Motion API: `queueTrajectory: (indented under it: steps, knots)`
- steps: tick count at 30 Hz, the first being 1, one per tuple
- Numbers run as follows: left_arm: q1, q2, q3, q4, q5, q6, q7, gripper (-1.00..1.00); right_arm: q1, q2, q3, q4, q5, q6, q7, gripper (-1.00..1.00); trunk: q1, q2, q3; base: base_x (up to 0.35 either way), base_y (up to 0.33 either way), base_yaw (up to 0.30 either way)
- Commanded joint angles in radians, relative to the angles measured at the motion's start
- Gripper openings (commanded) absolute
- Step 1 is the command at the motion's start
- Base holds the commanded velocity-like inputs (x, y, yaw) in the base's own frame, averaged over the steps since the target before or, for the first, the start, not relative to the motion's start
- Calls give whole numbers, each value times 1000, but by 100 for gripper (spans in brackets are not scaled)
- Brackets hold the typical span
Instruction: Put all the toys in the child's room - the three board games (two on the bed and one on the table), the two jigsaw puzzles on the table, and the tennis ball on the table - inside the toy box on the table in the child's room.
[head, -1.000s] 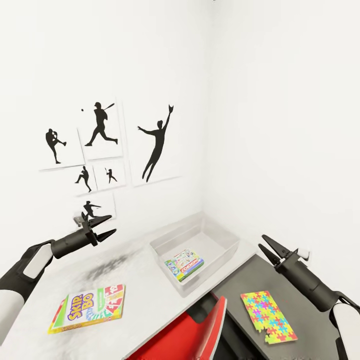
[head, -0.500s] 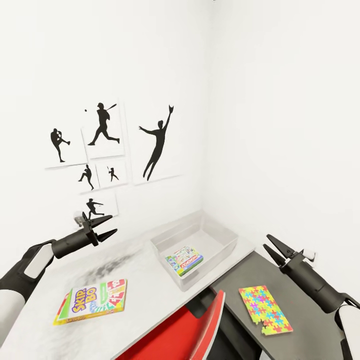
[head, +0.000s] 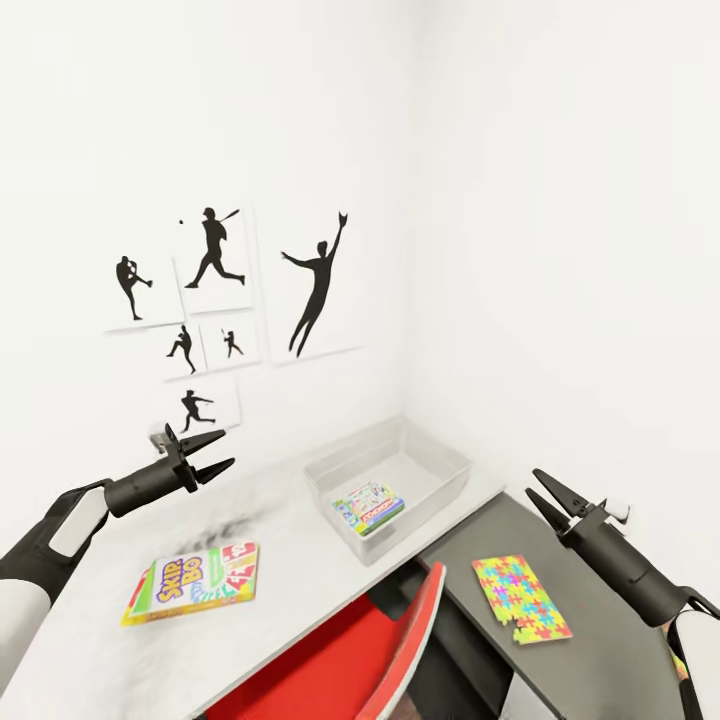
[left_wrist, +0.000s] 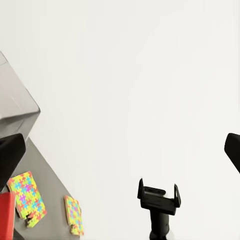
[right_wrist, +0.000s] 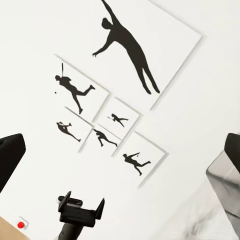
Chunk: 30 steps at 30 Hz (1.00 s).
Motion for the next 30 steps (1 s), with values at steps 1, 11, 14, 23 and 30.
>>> queueTrajectory:
  steps: [1,11,14,23,30]
  knots:
    - [0,1,-2,1,3,5,-2,100,0,0,-1,0,0,6,3,100,0,-1,0,-116,0,0]
    - [0,1,-2,0,3,14,-2,100,0,-1,-1,0,-2,7,7,100,0,-1,2,-31,0,-153]
    - [-1,1,-2,-1,3,14,-2,100,0,-2,-1,0,-2,7,7,100,0,-1,3,-3,0,-243]
    - [-1,-1,-4,-31,3,17,-2,100,0,-3,-1,0,-4,7,5,100,0,-1,7,-64,0,-223]
    - [0,-6,-5,-65,3,32,-2,100,0,-4,-2,1,-7,8,5,100,0,-1,6,-212,0,-46]
